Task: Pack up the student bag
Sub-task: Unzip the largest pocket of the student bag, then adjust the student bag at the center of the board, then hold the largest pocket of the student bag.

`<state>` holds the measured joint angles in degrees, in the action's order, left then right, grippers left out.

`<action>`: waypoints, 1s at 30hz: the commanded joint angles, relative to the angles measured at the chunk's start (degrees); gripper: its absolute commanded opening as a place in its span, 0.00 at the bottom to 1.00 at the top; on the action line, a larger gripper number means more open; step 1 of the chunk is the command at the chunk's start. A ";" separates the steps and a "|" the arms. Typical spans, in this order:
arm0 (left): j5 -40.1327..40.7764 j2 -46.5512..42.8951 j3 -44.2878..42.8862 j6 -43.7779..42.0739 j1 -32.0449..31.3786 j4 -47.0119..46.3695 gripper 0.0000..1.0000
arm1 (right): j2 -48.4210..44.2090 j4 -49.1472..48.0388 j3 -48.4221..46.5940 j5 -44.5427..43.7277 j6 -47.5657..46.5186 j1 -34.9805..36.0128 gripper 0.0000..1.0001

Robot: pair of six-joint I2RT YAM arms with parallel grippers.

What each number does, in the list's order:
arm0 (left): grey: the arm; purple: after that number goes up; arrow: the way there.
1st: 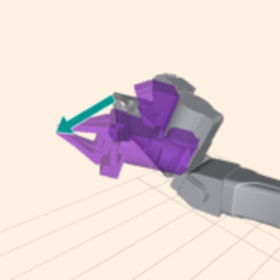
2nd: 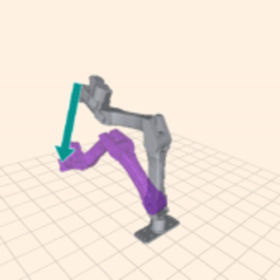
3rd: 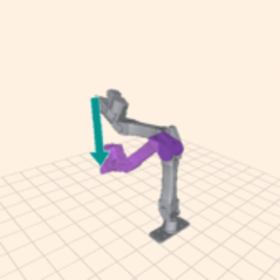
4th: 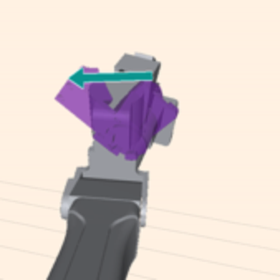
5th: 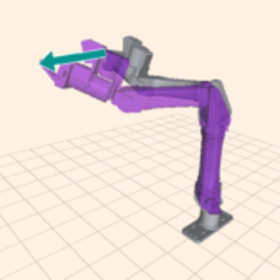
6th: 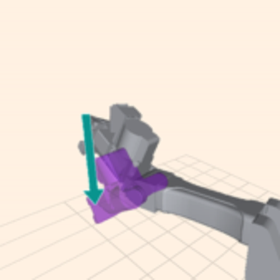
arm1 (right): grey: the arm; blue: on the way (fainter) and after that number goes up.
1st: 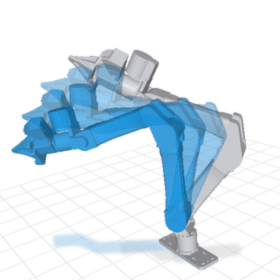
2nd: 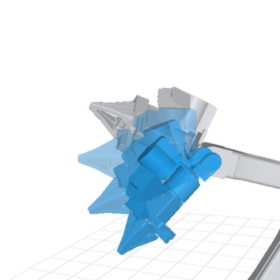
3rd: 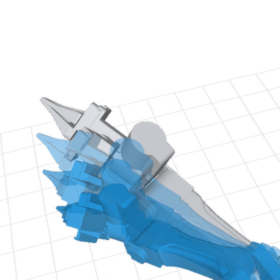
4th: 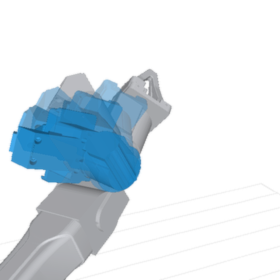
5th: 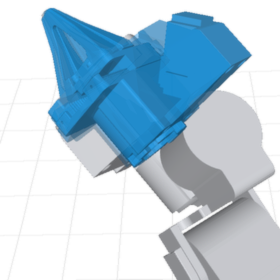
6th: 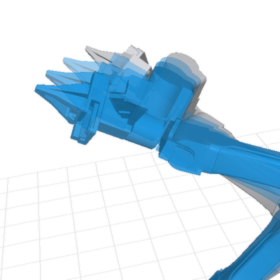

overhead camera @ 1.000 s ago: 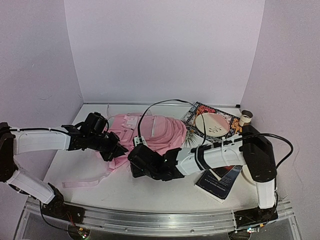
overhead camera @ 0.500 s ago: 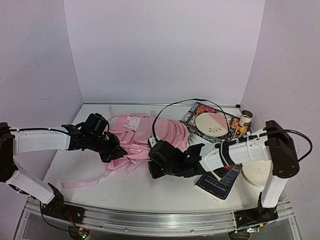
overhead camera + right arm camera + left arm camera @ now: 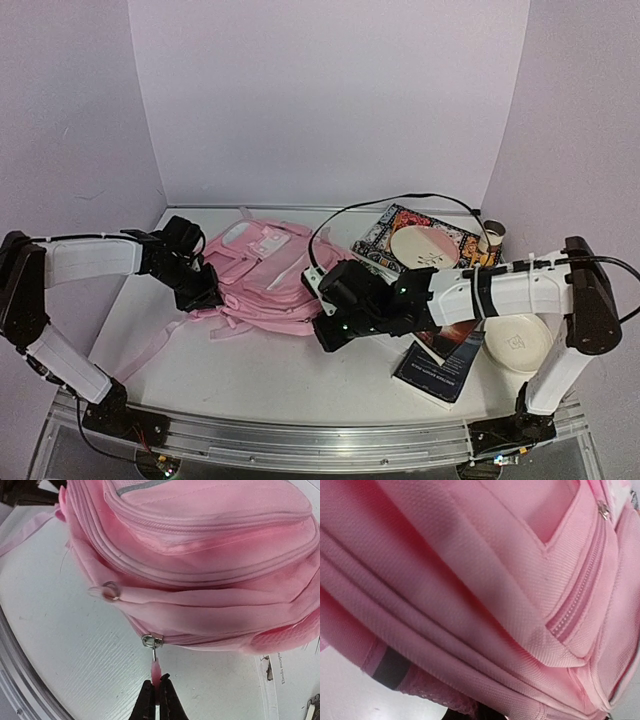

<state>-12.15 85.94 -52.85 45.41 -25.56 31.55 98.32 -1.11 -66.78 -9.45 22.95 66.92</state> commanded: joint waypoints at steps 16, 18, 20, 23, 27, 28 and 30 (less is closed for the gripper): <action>12.99 -1.04 -11.73 -8.54 5.04 5.53 0.64 | 23.61 8.91 -34.29 15.85 -5.43 3.57 0.00; 11.00 -4.22 -9.11 -5.78 5.08 6.30 0.69 | 23.66 8.77 -33.74 14.75 -4.46 3.57 0.00; 7.23 -7.79 -5.98 -2.23 5.07 6.66 0.71 | 23.46 8.02 -32.41 13.70 -3.75 3.58 0.00; 0.74 -11.73 -0.47 3.55 4.70 6.02 0.72 | 22.95 5.99 -29.99 12.76 -2.73 3.57 0.00; -3.13 -16.28 4.73 9.78 1.28 4.18 0.72 | 22.93 3.82 -27.87 12.04 -1.77 3.79 0.00; -3.56 -17.24 5.87 11.61 0.21 3.17 0.72 | 22.95 3.42 -27.50 11.76 -1.56 3.88 0.00; -4.35 -18.96 8.01 14.93 -2.07 1.09 0.72 | 22.92 2.65 -26.86 11.42 -1.20 4.02 0.00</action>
<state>-11.46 71.08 -48.04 51.04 -23.82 37.29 122.06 3.74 -94.82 2.22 20.17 69.85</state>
